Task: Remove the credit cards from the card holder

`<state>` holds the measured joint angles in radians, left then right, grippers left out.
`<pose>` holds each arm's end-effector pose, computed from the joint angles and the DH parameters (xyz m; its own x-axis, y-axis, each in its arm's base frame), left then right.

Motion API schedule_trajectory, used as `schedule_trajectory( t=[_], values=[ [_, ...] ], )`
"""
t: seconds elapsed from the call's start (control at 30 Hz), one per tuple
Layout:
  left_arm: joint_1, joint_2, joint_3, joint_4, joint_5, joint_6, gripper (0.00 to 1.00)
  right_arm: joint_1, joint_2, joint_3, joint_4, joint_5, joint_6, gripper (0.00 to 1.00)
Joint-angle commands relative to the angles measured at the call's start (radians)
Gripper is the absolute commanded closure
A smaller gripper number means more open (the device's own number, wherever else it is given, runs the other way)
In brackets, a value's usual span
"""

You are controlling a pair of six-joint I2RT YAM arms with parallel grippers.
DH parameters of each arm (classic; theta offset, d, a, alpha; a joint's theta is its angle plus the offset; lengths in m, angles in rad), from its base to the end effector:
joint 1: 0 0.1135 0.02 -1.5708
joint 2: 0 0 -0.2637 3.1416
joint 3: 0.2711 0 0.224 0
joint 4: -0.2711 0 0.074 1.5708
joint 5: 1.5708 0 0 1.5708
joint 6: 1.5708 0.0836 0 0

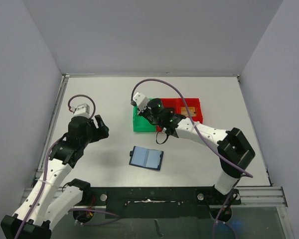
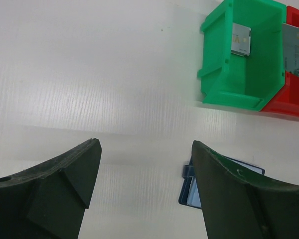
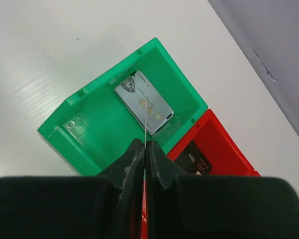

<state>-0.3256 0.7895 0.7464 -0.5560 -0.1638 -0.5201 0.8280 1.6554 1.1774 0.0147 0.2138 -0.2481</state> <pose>0.1765 -0.0452 0.2631 -0.5571 -0.3294 -0.7623 -0.1024 0.9382 -0.3306 0.2841 0.2832 0.2607 -0.1478 -0.5157 -0.8439 -0.6475 0.6954 -0.3116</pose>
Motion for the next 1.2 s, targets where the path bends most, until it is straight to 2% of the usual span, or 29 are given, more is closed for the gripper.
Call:
schedule_trajectory(
  t=[0.0,0.4,1.17],
  values=[
    [0.006,-0.035,0.003,0.082,-0.005,0.027,0.26,-0.018,0.087,0.134,-0.070,-0.029,-0.139,1.00],
    [0.007,-0.055,-0.008,0.094,0.004,0.025,0.26,-0.067,0.304,0.323,-0.104,-0.061,-0.347,1.00],
    [0.008,-0.063,-0.011,0.097,0.006,0.028,0.26,-0.109,0.447,0.398,-0.085,-0.122,-0.629,1.00]
  ],
)
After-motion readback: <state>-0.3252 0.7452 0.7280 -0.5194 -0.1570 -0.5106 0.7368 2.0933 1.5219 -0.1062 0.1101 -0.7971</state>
